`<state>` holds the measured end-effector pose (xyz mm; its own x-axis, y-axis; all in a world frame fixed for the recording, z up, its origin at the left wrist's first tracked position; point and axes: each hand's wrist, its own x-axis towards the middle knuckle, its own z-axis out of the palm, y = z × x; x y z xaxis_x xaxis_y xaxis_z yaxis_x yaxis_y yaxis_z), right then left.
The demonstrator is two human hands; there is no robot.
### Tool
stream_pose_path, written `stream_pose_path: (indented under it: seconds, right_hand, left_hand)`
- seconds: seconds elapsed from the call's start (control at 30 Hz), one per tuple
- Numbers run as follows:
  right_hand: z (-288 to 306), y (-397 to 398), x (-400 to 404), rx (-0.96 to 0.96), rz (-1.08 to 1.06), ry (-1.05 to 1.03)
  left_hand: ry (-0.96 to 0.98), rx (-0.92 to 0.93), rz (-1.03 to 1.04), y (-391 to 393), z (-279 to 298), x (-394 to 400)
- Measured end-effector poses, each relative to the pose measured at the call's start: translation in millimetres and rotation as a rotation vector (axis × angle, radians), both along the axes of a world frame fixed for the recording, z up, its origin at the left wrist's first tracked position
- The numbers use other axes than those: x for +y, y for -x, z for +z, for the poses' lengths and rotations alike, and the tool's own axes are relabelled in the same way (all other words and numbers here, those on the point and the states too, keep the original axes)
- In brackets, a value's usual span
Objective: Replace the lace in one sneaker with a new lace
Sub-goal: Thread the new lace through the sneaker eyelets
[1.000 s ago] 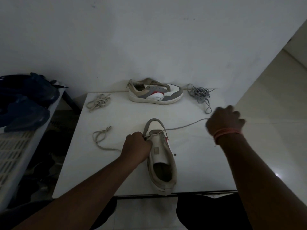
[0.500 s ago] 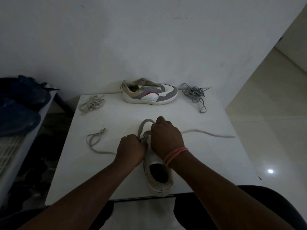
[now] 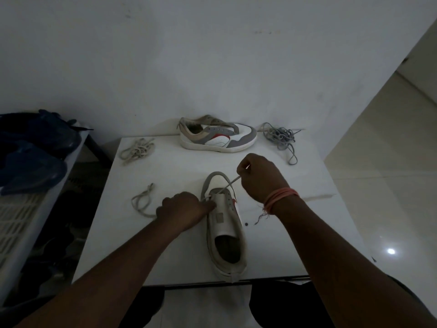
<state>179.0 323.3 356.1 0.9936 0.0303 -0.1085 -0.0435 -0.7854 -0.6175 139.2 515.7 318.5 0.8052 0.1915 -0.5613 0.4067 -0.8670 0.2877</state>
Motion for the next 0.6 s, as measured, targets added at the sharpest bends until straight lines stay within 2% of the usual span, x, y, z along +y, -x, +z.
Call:
stream_pose_path:
  seconds: [0.07, 0.17, 0.23, 0.47, 0.53, 0.6]
  right_hand:
    - [2.3, -3.8, -5.8, -0.016, -0.041, -0.026]
    - [-2.3, -4.5, -9.9, -0.001, -0.048, 0.006]
    - [-6.4, -3.8, -9.6, 0.002, -0.039, 0.029]
    - [-5.1, -9.2, -10.1, -0.084, -0.067, 0.011]
    - [-7.3, -9.2, -12.6, -0.08, -0.088, 0.011]
    - [-10.2, -8.2, -12.5, -0.076, -0.087, 0.025]
  left_hand:
    - [0.238, -0.105, 0.09, -13.8, 32.1, 12.3]
    - [0.804, -0.366, 0.32, -33.3, 93.0, 38.6]
    - [1.068, -0.559, 0.376, -38.4, 116.0, 59.0]
    - [1.343, -1.031, 0.307, -37.9, 124.3, 97.9]
    - [1.511, -1.063, 0.373, -38.0, 122.9, 104.6]
    - [1.649, -1.046, 0.529, -37.0, 118.6, 104.7]
